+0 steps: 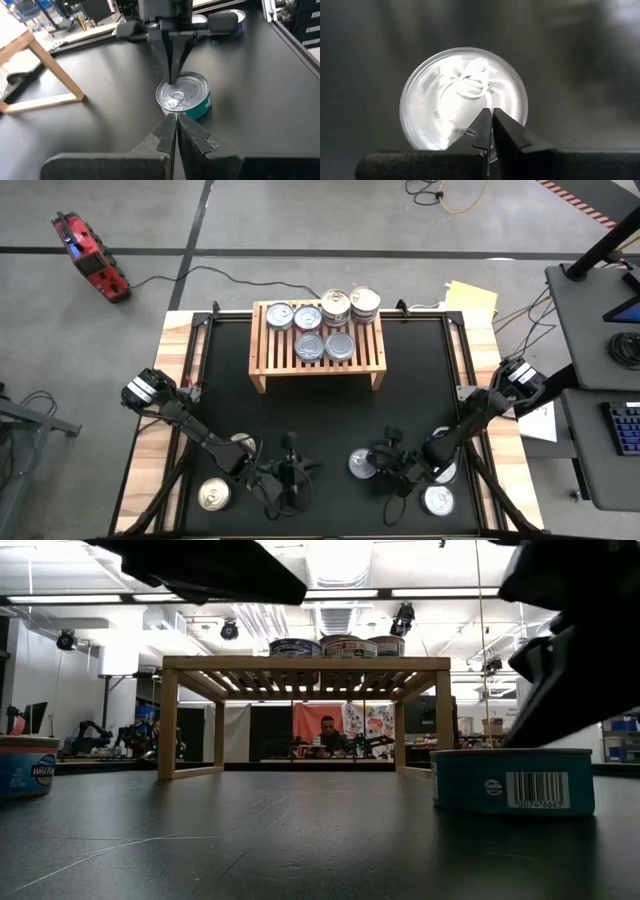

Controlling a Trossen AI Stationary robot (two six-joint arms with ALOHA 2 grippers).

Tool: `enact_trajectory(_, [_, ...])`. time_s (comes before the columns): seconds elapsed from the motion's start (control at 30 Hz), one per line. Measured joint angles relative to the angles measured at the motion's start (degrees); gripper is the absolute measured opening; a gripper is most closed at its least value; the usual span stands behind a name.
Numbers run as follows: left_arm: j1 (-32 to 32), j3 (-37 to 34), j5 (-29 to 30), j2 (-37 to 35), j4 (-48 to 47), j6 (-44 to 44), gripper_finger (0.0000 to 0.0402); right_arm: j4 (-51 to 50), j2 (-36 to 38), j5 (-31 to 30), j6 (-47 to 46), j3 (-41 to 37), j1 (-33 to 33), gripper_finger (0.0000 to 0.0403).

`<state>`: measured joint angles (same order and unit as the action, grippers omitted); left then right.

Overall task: Stack canned seafood by type on shelf
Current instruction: Put the light green tuna can on the shelf aligned with the other green tuna can

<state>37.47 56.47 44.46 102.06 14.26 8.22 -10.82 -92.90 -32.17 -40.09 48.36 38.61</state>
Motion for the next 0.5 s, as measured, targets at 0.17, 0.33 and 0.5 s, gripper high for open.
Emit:
enact_trajectory(0.17, [0.0, -0.9, 0.0, 0.0, 0.0, 6.1, 0.0001, -0.5, 2.7, -2.6, 1.7, 0.0, 0.5, 0.0009])
enact_trajectory(0.33, [-0.4, -3.0, -3.3, 0.0, 5.7, 8.1, 0.0001, -0.8, 5.5, -4.0, 5.7, -0.4, 2.2, 0.0009])
enact_trajectory(0.5, [-2.7, -10.1, -24.2, 0.0, 28.6, 0.5, 0.0001, 5.5, 7.0, -6.1, 13.6, -3.9, 4.1, 0.0009])
